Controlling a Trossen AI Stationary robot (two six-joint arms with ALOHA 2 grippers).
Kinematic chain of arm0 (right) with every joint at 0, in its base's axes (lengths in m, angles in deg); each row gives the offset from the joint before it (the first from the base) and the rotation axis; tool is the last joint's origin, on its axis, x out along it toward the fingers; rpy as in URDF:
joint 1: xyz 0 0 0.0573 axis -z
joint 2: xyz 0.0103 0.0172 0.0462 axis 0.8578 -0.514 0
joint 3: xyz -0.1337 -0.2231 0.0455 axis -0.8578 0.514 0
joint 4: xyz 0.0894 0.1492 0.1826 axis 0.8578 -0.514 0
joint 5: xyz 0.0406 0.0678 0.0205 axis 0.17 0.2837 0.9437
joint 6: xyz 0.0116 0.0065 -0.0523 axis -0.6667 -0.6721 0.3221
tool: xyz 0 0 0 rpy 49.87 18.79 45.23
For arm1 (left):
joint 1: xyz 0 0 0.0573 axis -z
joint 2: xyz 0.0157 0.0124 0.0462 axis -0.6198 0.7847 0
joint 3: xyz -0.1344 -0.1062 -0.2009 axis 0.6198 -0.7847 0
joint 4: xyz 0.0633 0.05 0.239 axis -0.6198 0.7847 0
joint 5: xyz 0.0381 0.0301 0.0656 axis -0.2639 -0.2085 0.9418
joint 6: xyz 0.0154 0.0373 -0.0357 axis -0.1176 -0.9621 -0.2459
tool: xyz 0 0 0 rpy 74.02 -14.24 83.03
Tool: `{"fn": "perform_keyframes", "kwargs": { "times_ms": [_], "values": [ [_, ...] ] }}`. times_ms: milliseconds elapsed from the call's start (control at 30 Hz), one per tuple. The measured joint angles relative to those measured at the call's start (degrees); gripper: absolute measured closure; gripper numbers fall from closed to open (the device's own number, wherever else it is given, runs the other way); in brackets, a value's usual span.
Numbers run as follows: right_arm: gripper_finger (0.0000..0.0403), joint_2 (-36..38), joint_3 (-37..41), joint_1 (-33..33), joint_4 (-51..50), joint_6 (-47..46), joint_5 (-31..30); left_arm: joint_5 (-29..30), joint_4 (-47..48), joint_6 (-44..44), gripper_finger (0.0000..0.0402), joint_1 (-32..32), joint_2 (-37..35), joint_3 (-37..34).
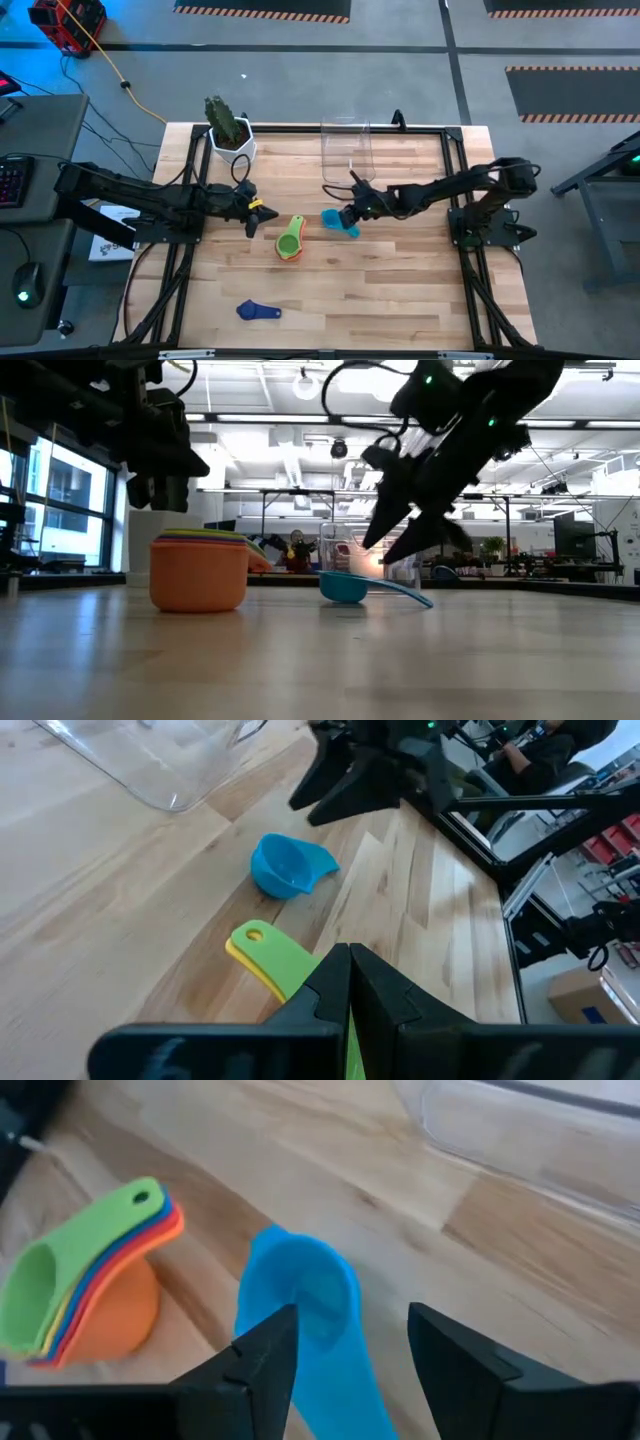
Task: Nest measuring cups in basket
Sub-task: Stack the light blue measuring cup on top of the green measuring cup
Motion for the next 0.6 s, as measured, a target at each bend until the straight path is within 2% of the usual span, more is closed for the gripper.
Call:
{"fn": "perform_keyframes", "kwargs": {
  "times_ms": [100, 167, 300, 467, 600],
  "values": [
    [0.0221, -3.02, -0.22, -0.43, 4.67, 0.14, 0.31, 0.02, 0.02, 0.0, 0.0401, 0.0, 0.0, 0.0],
    [0.0221, -5.05, -2.05, -0.88, 3.36, 1.2, 0.47, 0.25, 0.04, 0.0, 0.0401, 0.0, 0.02, 0.0],
    [0.0221, -8.62, -7.17, -0.96, -7.3, 3.09, -2.54, 0.65, 0.03, 0.03, 0.0401, 0.0, 0.0, 0.0],
    [0.0224, -12.36, -13.79, -1.16, -12.93, 6.66, -4.12, 1.16, 0.04, 0.04, 0.0401, 0.02, 0.0, 0.0],
    [0.0256, -13.97, -17.83, -1.53, -20.77, 9.8, -3.62, 1.16, -0.04, 0.04, 0.0401, 0.02, 0.0, 0.0]
  ]
}}
